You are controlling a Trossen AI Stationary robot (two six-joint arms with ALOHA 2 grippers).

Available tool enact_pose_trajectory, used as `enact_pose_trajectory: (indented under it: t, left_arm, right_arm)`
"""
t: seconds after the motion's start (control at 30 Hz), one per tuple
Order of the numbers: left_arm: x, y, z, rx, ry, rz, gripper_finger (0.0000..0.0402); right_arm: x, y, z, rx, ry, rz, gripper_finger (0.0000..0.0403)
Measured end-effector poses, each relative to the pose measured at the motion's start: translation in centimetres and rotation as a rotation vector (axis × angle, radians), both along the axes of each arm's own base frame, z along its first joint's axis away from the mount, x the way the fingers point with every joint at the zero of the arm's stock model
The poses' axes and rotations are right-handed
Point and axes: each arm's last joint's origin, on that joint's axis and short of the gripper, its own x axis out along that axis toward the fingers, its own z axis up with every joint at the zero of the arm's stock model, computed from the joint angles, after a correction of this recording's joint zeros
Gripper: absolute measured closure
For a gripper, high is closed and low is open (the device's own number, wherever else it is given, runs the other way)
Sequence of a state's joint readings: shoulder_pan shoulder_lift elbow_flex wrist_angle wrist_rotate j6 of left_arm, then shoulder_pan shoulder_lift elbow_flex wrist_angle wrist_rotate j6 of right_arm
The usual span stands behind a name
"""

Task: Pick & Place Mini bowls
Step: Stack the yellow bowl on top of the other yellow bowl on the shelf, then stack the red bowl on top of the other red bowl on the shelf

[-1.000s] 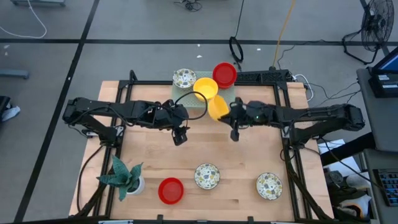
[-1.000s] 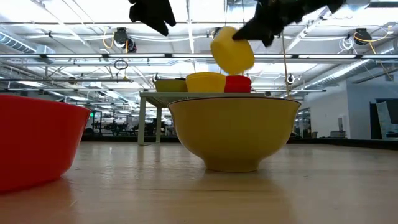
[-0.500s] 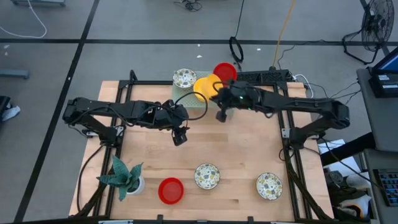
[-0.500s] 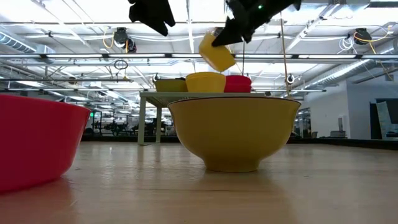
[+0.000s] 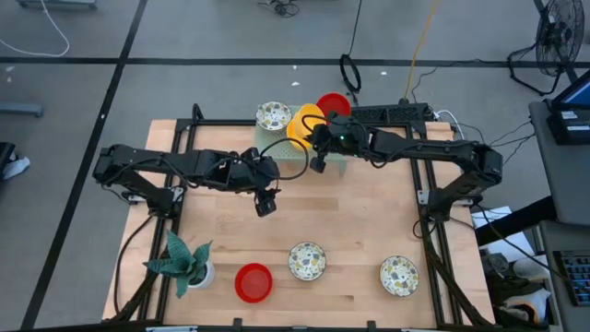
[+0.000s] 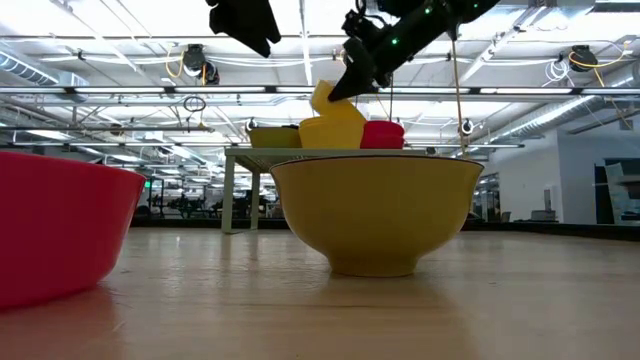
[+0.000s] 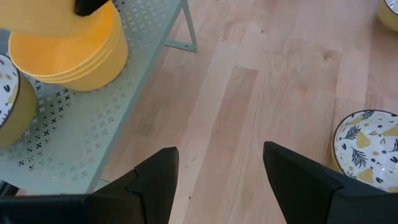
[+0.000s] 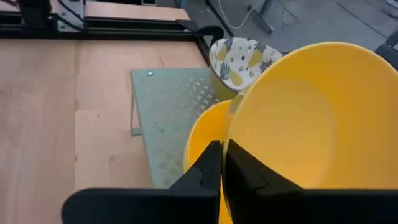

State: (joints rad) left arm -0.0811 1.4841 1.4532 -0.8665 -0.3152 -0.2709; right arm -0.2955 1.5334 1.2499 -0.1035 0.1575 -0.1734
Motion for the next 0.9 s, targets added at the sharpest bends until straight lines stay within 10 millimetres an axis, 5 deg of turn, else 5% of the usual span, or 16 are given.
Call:
enact_pose_trajectory:
  t: [0.43, 0.9]
  left_arm:
    - [0.0, 0.0, 0.0, 0.002, 0.002, -0.002, 0.0163]
    - [-0.1, -0.1, -0.1, -0.023, 0.012, -0.014, 0.0163]
  right_arm:
    - [0.1, 0.0, 0.2, -0.008, -0.022, -0.002, 0.0352]
    - [-1.1, 0.9, 1.7, -0.014, -0.044, 0.013, 0.024]
